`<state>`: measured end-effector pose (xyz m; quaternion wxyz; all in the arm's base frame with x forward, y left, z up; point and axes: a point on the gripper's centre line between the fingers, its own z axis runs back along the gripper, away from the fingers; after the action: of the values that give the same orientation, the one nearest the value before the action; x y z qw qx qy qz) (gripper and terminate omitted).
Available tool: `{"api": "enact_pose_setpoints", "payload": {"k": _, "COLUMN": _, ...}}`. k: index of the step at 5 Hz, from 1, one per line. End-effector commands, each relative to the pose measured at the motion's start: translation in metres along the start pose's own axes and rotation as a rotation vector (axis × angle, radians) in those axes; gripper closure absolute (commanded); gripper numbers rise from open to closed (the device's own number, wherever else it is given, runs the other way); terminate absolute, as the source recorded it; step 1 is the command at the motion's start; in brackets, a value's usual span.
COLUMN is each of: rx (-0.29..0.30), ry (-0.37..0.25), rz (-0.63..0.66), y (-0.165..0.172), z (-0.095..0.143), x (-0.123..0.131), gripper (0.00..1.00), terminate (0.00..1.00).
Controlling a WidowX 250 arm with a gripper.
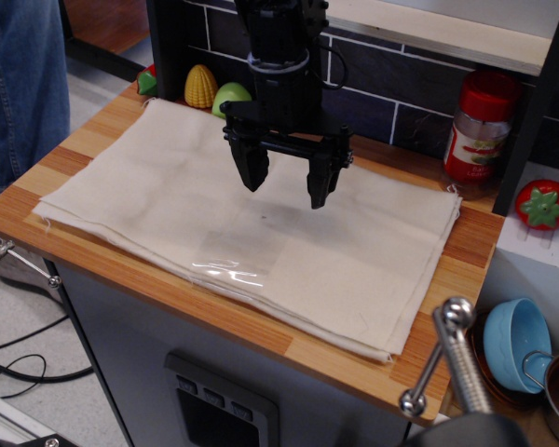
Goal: Fold cloth in half
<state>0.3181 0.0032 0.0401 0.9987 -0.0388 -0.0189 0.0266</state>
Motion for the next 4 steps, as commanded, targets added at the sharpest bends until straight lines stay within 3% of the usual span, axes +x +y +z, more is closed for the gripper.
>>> {"api": "enact_pose_setpoints", "payload": {"k": 1, "rx": 0.000, "ry": 0.000, "rz": 0.000, "y": 0.000, "z": 0.000, "x": 0.000, "gripper": 0.00, "terminate": 0.00}}
{"api": "enact_pose_setpoints", "payload": {"k": 3, "rx": -0.056, "ry": -0.005, "rz": -0.003, "y": -0.048, "z": 0.009, "x": -0.013, "gripper": 0.00, "terminate": 0.00}}
{"api": "enact_pose_setpoints", "payload": {"k": 4, "rx": -0.049, "ry": -0.056, "rz": -0.017, "y": -0.072, "z": 0.005, "x": -0.014, "gripper": 0.00, "terminate": 0.00}}
